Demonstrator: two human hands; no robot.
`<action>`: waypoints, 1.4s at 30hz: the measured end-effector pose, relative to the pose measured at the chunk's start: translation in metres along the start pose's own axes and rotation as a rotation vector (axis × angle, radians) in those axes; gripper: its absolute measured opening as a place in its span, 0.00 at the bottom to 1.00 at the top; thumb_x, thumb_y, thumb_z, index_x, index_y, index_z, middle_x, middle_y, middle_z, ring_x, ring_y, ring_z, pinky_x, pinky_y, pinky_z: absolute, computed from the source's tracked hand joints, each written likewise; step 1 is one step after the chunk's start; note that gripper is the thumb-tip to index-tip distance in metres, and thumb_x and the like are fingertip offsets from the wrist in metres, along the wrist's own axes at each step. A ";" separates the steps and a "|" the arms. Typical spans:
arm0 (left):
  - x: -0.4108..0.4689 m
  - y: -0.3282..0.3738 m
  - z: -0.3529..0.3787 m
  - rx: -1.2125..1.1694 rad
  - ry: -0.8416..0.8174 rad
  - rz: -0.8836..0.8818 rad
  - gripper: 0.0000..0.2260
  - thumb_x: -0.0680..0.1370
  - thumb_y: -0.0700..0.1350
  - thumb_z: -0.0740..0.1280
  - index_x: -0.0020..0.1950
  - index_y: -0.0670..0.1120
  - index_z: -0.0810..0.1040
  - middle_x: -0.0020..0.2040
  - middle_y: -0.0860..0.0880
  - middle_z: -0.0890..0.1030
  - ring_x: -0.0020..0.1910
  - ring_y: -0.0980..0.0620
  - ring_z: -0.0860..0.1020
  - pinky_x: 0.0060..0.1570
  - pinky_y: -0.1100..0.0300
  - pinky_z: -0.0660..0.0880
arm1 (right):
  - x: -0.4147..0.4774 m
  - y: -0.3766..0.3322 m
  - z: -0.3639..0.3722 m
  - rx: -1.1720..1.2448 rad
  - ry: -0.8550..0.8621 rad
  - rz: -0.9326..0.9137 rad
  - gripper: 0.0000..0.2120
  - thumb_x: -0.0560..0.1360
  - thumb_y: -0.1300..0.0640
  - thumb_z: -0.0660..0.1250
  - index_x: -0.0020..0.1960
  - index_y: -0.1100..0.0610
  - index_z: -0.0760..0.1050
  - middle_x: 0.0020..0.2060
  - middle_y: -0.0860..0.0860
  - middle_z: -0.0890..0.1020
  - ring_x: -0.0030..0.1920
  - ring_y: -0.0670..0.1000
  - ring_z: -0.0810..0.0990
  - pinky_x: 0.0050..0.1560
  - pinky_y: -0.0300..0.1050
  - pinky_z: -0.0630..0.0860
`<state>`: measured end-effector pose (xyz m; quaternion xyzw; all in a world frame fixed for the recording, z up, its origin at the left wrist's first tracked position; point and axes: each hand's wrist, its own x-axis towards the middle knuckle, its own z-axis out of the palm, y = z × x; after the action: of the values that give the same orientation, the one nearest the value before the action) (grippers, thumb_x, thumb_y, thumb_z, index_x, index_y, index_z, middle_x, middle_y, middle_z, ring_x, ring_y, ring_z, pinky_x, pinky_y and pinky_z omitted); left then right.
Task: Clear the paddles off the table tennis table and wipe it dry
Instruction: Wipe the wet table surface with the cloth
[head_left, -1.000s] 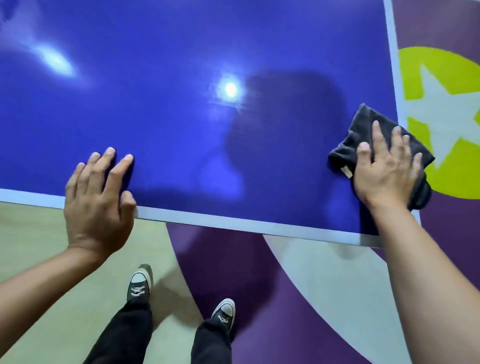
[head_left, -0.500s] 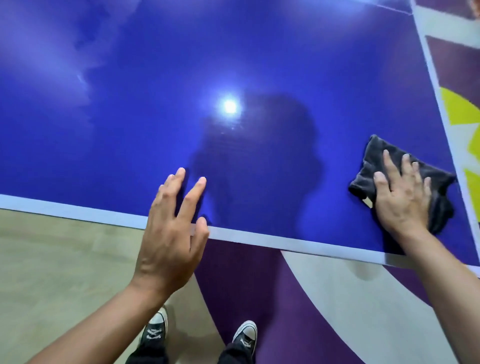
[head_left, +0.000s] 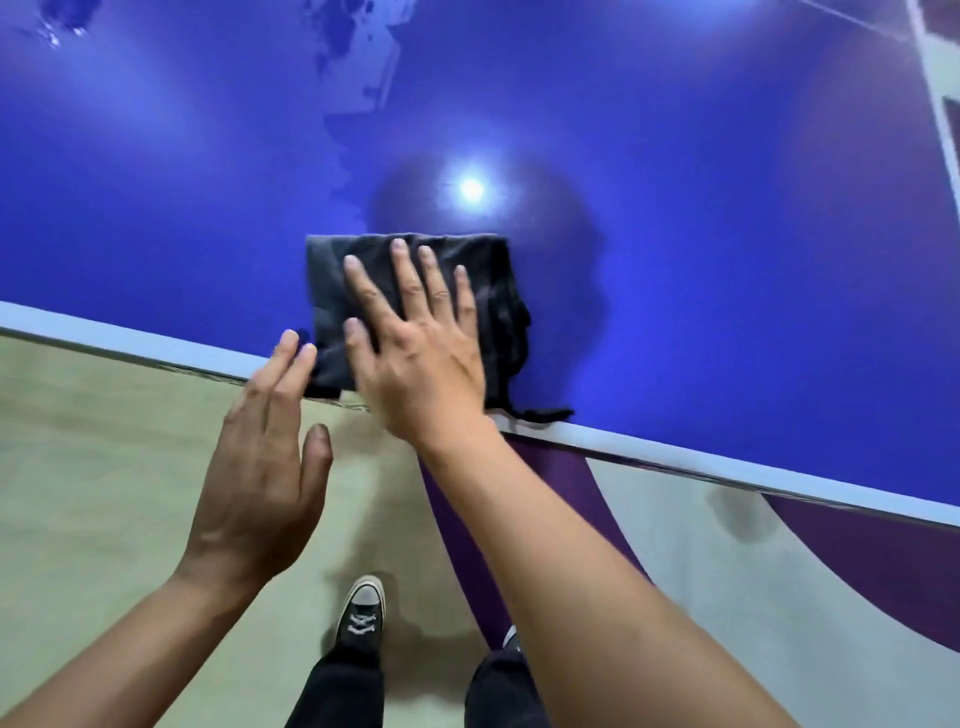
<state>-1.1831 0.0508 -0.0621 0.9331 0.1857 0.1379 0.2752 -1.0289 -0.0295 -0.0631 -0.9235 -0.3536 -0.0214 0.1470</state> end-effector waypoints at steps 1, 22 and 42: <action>0.000 0.001 0.000 -0.057 0.016 -0.029 0.27 0.81 0.42 0.56 0.80 0.40 0.60 0.81 0.44 0.61 0.81 0.49 0.59 0.79 0.53 0.56 | 0.001 -0.008 0.002 0.004 -0.010 -0.012 0.27 0.82 0.41 0.55 0.81 0.41 0.62 0.82 0.52 0.60 0.82 0.53 0.53 0.80 0.60 0.45; 0.012 0.217 0.148 0.120 -0.077 0.231 0.25 0.82 0.48 0.56 0.77 0.38 0.67 0.77 0.38 0.67 0.76 0.36 0.65 0.74 0.38 0.63 | -0.155 0.265 -0.089 0.063 0.185 0.417 0.25 0.82 0.45 0.58 0.79 0.42 0.66 0.80 0.52 0.64 0.81 0.51 0.58 0.80 0.61 0.51; 0.072 0.300 0.222 0.310 -0.119 0.237 0.25 0.82 0.49 0.55 0.77 0.41 0.68 0.77 0.39 0.67 0.78 0.38 0.63 0.77 0.43 0.59 | -0.066 0.500 -0.151 -0.053 0.040 0.872 0.28 0.84 0.41 0.47 0.83 0.42 0.50 0.84 0.51 0.48 0.83 0.52 0.43 0.80 0.61 0.37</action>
<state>-0.9580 -0.2558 -0.0618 0.9862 0.0769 0.0835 0.1205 -0.7393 -0.4690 -0.0565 -0.9893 0.0729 0.0155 0.1254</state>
